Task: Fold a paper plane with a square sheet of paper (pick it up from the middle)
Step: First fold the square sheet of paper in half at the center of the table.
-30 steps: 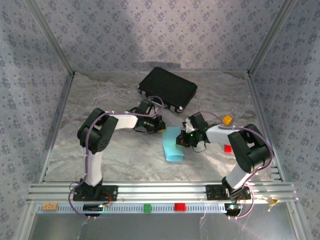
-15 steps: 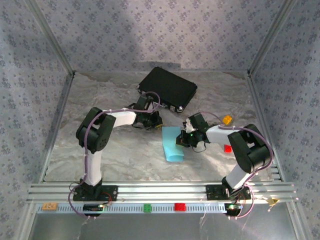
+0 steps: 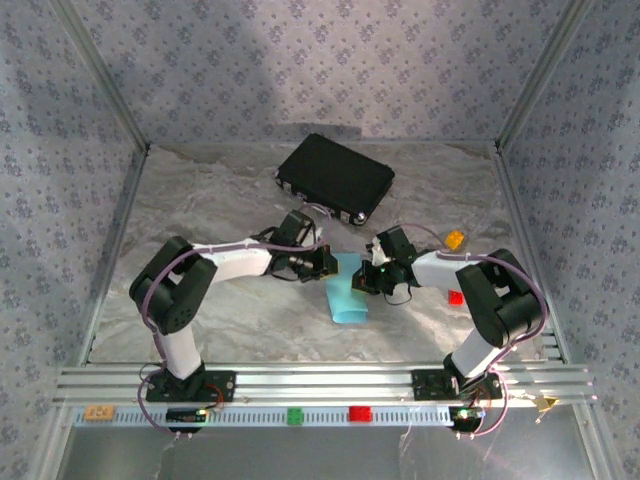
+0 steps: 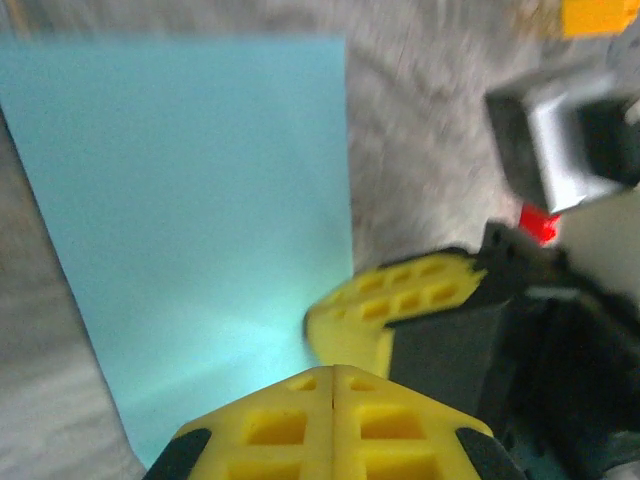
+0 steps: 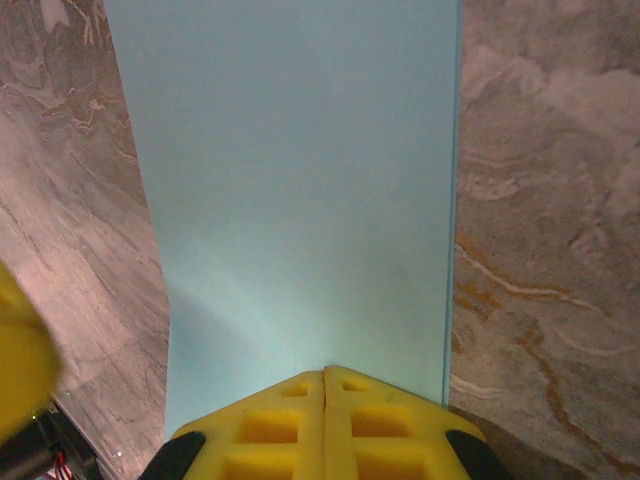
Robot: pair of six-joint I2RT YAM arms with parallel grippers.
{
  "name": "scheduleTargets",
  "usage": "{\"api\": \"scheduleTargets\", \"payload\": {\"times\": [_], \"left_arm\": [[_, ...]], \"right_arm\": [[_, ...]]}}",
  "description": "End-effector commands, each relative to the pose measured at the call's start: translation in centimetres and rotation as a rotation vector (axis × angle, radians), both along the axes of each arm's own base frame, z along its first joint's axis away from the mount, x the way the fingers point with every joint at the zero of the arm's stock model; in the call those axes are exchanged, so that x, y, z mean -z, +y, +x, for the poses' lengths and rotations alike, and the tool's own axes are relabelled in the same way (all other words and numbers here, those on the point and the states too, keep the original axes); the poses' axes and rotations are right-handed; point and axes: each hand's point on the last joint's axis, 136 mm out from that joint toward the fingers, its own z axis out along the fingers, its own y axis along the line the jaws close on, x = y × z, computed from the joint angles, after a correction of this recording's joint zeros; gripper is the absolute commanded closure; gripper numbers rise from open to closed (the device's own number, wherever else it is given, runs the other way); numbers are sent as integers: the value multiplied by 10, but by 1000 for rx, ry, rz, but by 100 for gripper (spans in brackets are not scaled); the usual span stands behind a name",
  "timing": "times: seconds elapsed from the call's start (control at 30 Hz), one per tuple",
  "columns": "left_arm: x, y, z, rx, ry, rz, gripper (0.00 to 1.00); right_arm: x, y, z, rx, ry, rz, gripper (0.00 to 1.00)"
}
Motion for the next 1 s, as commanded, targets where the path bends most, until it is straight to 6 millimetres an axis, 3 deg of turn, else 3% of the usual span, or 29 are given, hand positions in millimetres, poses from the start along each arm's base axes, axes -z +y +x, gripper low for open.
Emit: {"api": "scheduleTargets", "payload": {"times": [0.0, 0.37, 0.7, 0.8, 0.97], "left_arm": [[-2, -8, -5, 21, 17, -48, 100], [37, -1, -27, 67, 85, -2, 100], [81, 40, -51, 120, 87, 195, 100], [69, 37, -47, 104, 58, 164, 100], [21, 14, -31, 71, -3, 48, 100]], "right_arm": [[35, -29, -25, 42, 100, -162, 100], [35, -30, -26, 40, 100, -165, 100], [36, -33, -27, 44, 103, -172, 100], [36, -32, -27, 43, 103, -171, 100], [35, -33, -27, 44, 100, -171, 100]]}}
